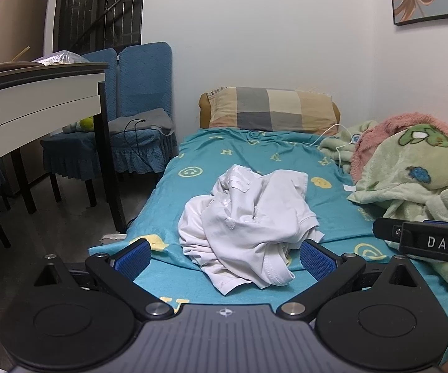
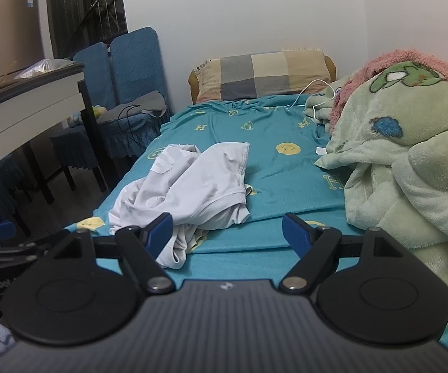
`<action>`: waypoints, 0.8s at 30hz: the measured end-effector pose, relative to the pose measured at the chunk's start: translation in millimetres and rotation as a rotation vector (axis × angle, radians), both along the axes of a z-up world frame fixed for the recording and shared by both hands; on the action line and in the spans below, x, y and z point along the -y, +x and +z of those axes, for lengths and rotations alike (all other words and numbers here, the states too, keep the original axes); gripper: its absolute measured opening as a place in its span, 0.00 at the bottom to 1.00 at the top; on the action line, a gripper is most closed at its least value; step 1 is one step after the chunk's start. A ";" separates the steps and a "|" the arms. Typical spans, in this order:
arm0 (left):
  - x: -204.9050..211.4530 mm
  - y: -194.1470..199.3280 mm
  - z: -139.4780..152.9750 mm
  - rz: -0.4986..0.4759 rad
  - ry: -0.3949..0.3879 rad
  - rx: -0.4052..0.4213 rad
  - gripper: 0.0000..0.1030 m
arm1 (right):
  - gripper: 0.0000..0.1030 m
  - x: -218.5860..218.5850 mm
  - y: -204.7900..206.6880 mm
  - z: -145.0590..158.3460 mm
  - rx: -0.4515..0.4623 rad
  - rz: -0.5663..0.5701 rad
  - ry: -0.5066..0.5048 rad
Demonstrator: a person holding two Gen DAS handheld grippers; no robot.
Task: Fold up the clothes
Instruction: 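Move both grippers toward the crumpled white T-shirt on the bed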
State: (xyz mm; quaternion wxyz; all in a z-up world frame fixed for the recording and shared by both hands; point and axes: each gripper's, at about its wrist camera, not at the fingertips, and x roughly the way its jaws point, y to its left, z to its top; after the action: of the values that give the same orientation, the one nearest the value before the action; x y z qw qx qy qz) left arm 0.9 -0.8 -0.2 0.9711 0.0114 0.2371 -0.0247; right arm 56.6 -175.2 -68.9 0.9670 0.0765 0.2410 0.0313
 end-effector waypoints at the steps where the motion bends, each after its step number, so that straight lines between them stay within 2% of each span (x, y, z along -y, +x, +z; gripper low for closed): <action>1: -0.6 0.1 0.5 0.001 -0.004 0.000 1.00 | 0.77 -0.1 -0.3 2.4 0.000 -0.008 0.005; 9: -3.9 -2.4 5.5 0.013 -0.011 0.015 1.00 | 0.77 5.3 -1.0 25.8 -0.064 -0.138 0.070; 12: -3.0 -3.2 4.5 0.001 -0.011 0.012 1.00 | 0.77 7.7 -5.3 39.3 -0.050 -0.157 0.122; 15: 1.4 -3.6 0.6 -0.032 -0.006 0.005 1.00 | 0.77 4.5 -8.9 44.9 -0.020 -0.152 0.105; 19: 11.5 -0.8 -7.1 -0.060 -0.003 -0.012 0.98 | 0.77 7.8 -5.7 32.7 -0.027 -0.162 0.057; 24: 25.3 4.3 -16.7 -0.088 0.024 -0.018 0.97 | 0.77 21.4 0.1 20.6 -0.049 -0.174 0.081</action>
State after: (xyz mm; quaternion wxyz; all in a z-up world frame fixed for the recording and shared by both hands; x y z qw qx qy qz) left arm 5.2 -26.0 -16.8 0.9667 0.0330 0.2456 -0.0645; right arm 56.7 -196.6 -48.3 0.9560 0.1369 0.2556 -0.0448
